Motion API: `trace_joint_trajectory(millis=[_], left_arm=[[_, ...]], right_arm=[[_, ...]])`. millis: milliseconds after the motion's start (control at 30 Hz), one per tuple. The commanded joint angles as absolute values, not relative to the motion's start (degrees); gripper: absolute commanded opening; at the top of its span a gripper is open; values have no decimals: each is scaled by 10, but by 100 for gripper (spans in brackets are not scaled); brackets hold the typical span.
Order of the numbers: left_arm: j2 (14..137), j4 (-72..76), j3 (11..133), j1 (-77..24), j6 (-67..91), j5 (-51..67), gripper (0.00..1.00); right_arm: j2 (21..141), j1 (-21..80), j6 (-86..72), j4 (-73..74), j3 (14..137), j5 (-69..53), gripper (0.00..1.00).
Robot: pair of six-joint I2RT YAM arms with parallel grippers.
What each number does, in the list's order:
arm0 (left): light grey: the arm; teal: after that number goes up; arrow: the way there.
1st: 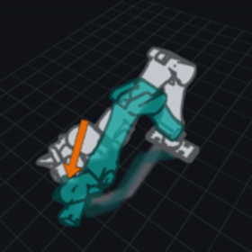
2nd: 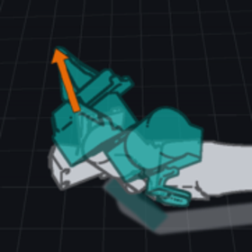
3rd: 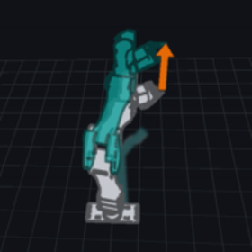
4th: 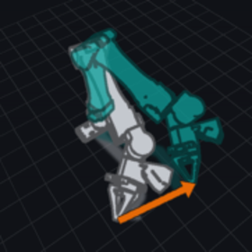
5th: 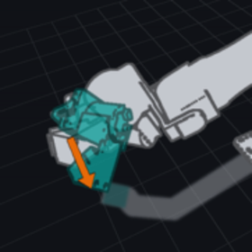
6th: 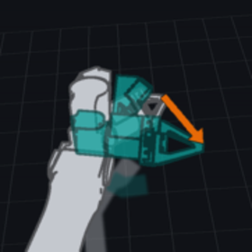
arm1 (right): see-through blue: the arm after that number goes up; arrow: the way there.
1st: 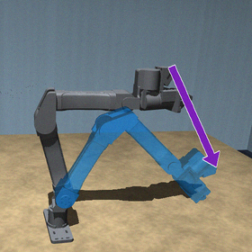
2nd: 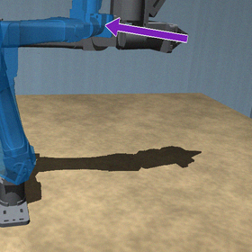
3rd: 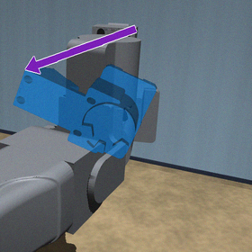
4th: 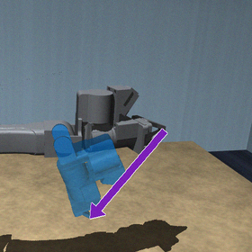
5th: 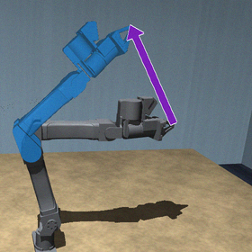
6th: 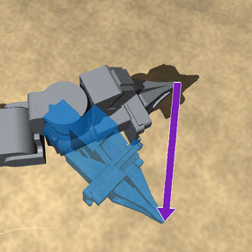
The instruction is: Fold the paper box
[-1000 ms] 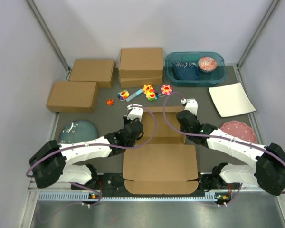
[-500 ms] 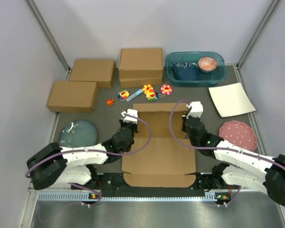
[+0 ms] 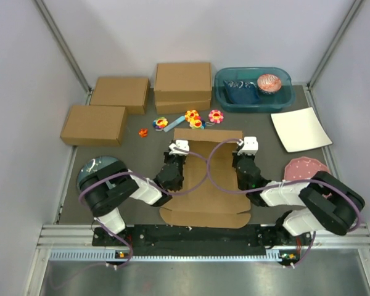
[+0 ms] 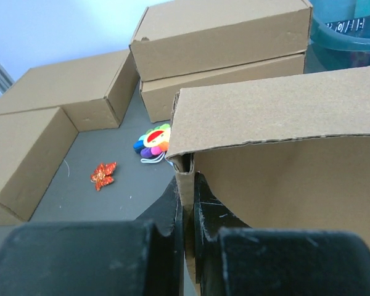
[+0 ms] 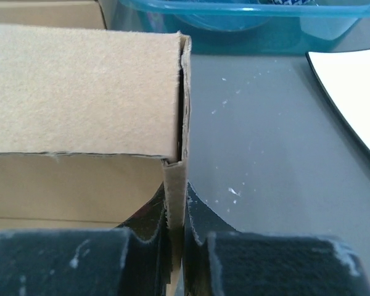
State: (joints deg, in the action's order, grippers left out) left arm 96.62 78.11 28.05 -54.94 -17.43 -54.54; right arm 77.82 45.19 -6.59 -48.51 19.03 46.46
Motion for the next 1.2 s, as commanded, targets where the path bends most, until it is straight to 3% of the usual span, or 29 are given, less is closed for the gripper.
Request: trace_joint_trajectory(millis=[0, 67, 100, 133, 200, 300, 533, 733, 900, 1167], left_arm=[[988, 956, 245, -545, -167, -584, 1], [989, 956, 223, -546, -151, -592, 0], [988, 955, 217, -546, -147, -593, 0], [987, 956, 207, -547, -142, -595, 0], [984, 956, 200, -547, -138, -601, 0], [983, 956, 201, -547, -154, -605, 0], [989, 957, 226, -546, -208, -572, 0], [1013, 957, 258, -548, -262, -550, 0], [1013, 957, 257, -548, -268, -543, 0], [1020, 956, 256, -548, -272, -545, 0]], right_arm=[[786, 465, -81, -633, 169, 469, 4], [765, 466, -105, -596, 164, 466, 21], [751, 467, -113, -543, 164, 464, 40], [724, 467, -134, -514, 167, 462, 48], [691, 467, -147, -416, 178, 439, 61], [632, 470, -173, -292, 200, 432, 72], [474, 475, -214, -42, 247, 393, 77], [365, 475, -197, -13, 270, 380, 76], [386, 412, -248, -13, 319, 318, 79], [547, 245, -324, -66, 397, 132, 83]])
